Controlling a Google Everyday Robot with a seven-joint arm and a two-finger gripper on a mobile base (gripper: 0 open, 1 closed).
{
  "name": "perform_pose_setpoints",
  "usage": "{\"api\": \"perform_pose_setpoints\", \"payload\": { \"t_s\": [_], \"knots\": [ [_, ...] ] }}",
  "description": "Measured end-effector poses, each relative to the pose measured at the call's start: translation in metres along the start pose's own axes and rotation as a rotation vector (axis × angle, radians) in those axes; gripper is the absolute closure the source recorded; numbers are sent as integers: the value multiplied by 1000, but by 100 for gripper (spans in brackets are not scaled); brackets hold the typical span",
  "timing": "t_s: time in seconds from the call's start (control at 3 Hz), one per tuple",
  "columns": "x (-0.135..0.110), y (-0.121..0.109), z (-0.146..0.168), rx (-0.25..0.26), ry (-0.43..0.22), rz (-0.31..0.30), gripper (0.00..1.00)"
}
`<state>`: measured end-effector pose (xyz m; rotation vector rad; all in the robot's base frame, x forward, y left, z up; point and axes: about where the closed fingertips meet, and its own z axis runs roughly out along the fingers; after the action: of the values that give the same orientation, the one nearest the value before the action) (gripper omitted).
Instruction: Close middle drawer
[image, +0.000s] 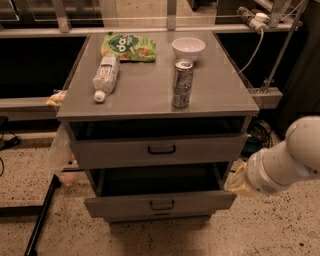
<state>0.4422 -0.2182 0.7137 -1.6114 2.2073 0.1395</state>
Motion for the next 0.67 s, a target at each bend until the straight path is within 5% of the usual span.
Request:
{"api": "perform_pose_setpoints", "payload": {
  "t_s": [0.67],
  "knots": [
    [57, 27, 164, -60, -108, 22, 100]
  ]
}}
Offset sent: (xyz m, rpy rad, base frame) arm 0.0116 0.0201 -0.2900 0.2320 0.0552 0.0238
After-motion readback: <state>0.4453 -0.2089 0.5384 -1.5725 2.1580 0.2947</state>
